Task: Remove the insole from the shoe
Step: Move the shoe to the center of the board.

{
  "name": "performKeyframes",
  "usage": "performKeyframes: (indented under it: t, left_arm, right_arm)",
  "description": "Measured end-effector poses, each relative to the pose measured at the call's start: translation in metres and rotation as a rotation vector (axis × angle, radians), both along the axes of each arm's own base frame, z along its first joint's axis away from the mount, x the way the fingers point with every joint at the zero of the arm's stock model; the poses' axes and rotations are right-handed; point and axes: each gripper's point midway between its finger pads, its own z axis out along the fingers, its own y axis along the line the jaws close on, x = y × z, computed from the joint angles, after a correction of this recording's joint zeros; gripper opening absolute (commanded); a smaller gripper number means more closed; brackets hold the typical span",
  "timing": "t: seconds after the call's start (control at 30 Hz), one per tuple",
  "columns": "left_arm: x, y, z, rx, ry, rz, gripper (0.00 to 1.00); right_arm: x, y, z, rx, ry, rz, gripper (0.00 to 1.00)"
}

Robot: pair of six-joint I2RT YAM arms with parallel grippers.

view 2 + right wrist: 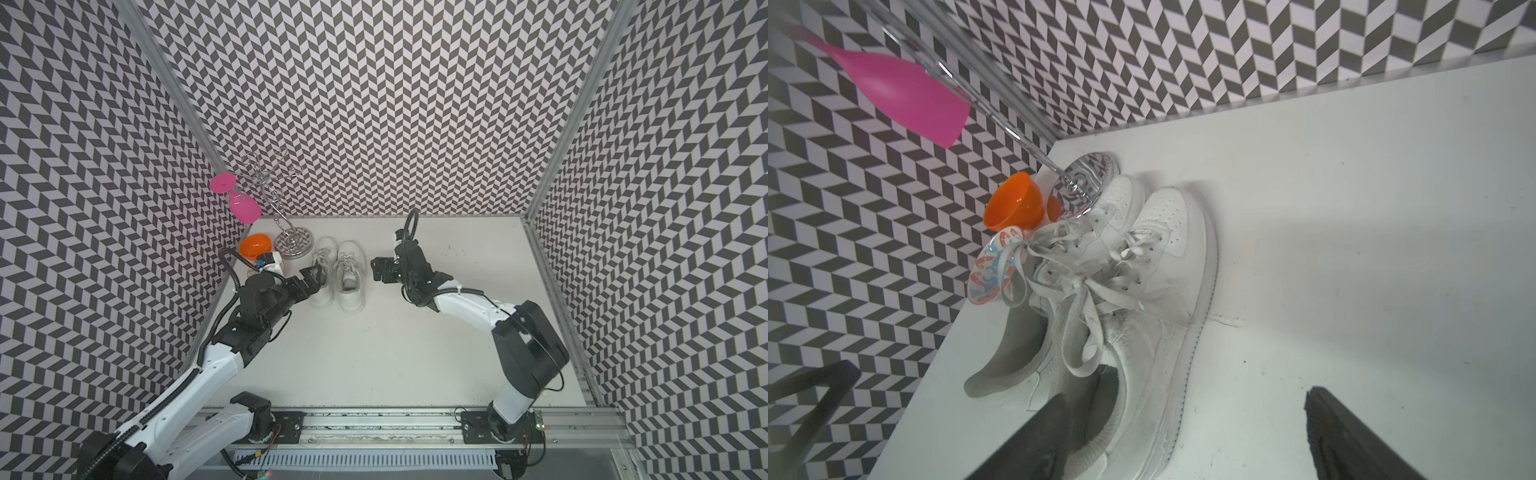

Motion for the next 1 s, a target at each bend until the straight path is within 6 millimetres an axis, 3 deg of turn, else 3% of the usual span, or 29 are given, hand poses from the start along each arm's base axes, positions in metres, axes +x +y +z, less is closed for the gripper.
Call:
performKeyframes:
  t: [0.23, 0.7, 0.9, 1.0]
  left_arm:
    - [-0.004, 0.000, -0.006, -0.015, 0.012, -0.001, 1.00]
    - [-0.004, 0.000, -0.004, -0.025, 0.005, -0.001, 1.00]
    - [-0.005, 0.000, -0.001, -0.028, -0.002, 0.000, 1.00]
    - [-0.005, 0.000, -0.001, -0.028, -0.003, 0.000, 1.00]
  right_arm:
    - [-0.003, 0.041, -0.027, -0.071, 0.045, 0.068, 0.63]
    - [0.003, 0.084, -0.062, -0.181, 0.105, 0.105, 0.33]
    - [0.008, 0.080, -0.071, -0.236, 0.113, 0.067, 0.09]
    - [0.010, 0.076, -0.071, -0.249, 0.105, 0.046, 0.03]
